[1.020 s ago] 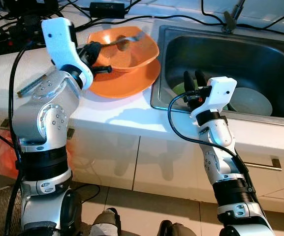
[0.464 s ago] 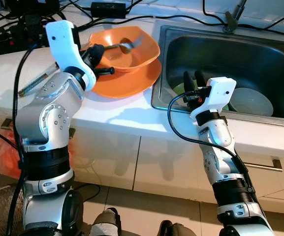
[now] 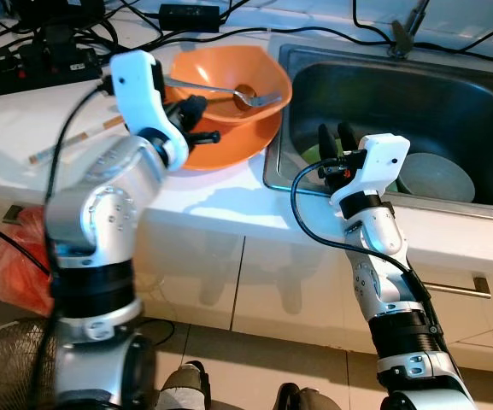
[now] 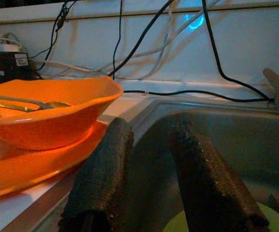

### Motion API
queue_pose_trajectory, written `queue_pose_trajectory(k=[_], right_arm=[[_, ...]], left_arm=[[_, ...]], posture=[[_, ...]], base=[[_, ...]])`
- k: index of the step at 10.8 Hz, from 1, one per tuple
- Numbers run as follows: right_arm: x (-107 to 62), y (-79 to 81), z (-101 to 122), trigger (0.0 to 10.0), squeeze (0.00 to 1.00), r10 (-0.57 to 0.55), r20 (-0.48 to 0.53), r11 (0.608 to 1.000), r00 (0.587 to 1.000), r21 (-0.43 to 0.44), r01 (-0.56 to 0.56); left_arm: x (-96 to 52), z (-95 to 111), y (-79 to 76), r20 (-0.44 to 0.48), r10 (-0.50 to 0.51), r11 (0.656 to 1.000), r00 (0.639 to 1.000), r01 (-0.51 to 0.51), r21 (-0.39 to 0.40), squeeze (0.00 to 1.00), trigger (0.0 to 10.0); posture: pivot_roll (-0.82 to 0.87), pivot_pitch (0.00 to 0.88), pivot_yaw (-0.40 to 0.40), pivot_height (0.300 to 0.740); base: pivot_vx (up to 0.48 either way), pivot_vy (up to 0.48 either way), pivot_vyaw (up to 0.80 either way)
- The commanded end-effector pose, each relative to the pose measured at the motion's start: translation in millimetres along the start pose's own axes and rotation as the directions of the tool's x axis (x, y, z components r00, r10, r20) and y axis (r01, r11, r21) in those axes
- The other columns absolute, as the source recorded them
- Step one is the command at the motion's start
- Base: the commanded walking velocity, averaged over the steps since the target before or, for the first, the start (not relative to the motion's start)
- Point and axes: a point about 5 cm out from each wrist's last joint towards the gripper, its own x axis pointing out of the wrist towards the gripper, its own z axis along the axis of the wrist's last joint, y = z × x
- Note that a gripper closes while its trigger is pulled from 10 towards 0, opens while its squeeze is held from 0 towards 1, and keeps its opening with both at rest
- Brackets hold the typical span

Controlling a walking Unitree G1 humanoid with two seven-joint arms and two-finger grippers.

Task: Kitchen organization

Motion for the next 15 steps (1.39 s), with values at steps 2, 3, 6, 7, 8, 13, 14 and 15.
queue_pose_trajectory(k=[2, 3, 6, 7, 8, 13, 14, 15], right_arm=[[1.1, -0.7, -0.5, 10.0, 0.00, 0.003, -0.007, 1.000, 1.000, 0.008, -0.003], [1.7, -1.0, 0.1, 10.0, 0.00, 0.003, -0.004, 1.000, 1.000, 0.008, -0.003], [2.0, -0.4, 0.0, 10.0, 0.00, 0.005, -0.003, 1.000, 1.000, 0.010, -0.005], [1.9, -0.4, 0.1, 10.0, 0.00, 0.007, -0.003, 1.000, 1.000, 0.010, -0.007], [2.0, -0.5, 0.2, 10.0, 0.00, 0.006, -0.003, 1.000, 1.000, 0.010, -0.006], [3.9, 0.7, 0.2, 10.0, 0.00, 0.012, -0.002, 1.000, 1.000, 0.012, -0.012], [4.0, 1.2, -0.1, 10.0, 0.00, 0.015, -0.003, 1.000, 1.000, 0.013, -0.015], [4.0, 1.1, -0.3, 10.0, 0.00, 0.016, -0.004, 1.000, 1.000, 0.014, -0.016]], left_arm=[[3.0, -9.8, 6.6, -0.025, 0.069, 0.998, 0.997, -0.069, -0.011, 0.00, 10.0], [1.9, -8.2, 10.4, -0.015, 0.095, 0.995, 0.995, -0.095, -0.028, 1.00, 10.0], [-0.4, 4.4, 12.6, 0.028, 0.117, 0.993, 0.993, -0.116, -0.035, 1.00, 10.0], [-1.4, 6.3, 12.6, 0.031, 0.115, 0.993, 0.993, -0.114, -0.028, 1.00, 10.0], [-2.2, 10.7, 12.8, 0.041, 0.115, 0.993, 0.992, -0.114, -0.027, 1.00, 10.0], [-8.1, 17.4, 10.8, 0.024, 0.027, 0.998, 0.999, -0.028, 0.055, 0.93, 10.0], [-15.2, 20.5, 8.0, 0.007, -0.040, 0.989, 0.999, 0.038, 0.142, 0.00, 10.0], [-17.3, 22.1, 9.0, -0.001, -0.051, 0.984, 0.999, 0.050, 0.168, 0.00, 10.0]], posture=[[0.23, 0.148, -0.027, 0.740], [0.23, 0.148, -0.027, 0.740], [0.23, 0.145, -0.029, 0.740], [0.23, 0.145, -0.030, 0.740], [0.23, 0.144, -0.030, 0.740], [0.24, 0.141, -0.033, 0.740], [0.25, 0.140, -0.034, 0.740], [0.25, 0.139, -0.035, 0.740]], base=[[0.000, 0.000, 0.00], [0.000, 0.000, 0.00], [0.000, 0.000, 0.00], [0.000, 0.000, 0.00], [0.000, 0.000, 0.00], [0.000, 0.000, 0.00], [0.000, 0.000, 0.00], [0.000, 0.000, 0.00]])
